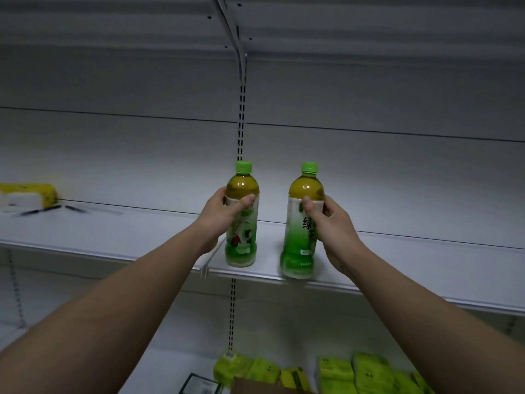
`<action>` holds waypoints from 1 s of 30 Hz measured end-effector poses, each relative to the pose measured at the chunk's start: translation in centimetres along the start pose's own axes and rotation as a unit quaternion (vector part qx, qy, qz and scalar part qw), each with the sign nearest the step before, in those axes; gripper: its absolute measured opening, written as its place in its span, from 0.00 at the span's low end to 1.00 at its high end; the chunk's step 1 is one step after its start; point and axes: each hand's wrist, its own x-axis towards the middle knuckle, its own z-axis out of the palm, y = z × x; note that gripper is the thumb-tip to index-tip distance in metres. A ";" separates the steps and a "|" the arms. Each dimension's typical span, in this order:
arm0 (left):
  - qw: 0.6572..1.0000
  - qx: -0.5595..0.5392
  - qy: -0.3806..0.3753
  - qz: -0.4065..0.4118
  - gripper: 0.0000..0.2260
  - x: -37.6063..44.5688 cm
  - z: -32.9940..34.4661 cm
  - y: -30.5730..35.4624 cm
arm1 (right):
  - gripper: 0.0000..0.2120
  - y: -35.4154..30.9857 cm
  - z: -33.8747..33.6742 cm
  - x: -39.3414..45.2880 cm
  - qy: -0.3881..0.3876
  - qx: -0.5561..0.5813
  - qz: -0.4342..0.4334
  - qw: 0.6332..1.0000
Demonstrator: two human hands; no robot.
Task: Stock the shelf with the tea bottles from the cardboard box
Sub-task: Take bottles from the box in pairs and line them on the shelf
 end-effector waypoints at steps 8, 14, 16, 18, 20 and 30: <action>1.000 0.017 0.000 0.015 0.24 2.0 0.0 -1.7 | 0.21 2.2 1.4 2.7 -0.011 -0.002 0.008 1.000; 0.996 0.081 -0.013 -0.027 0.33 0.3 -0.5 -3.7 | 0.28 3.9 0.2 1.0 -0.085 -0.135 0.026 0.987; 0.993 0.114 -0.018 -0.036 0.36 -0.5 -0.2 -4.7 | 0.30 5.0 -0.1 0.2 -0.058 -0.186 0.015 0.981; 0.989 0.146 0.004 -0.030 0.36 -0.9 0.0 -5.2 | 0.29 5.5 -0.1 -0.2 -0.018 -0.219 0.006 0.976; 0.987 0.157 0.024 -0.031 0.35 -0.9 0.1 -5.4 | 0.27 5.8 0.2 -0.2 -0.005 -0.228 0.008 0.974; 0.982 0.180 0.051 -0.015 0.28 1.9 0.1 -7.4 | 0.22 6.8 1.9 2.5 0.004 -0.285 0.012 0.958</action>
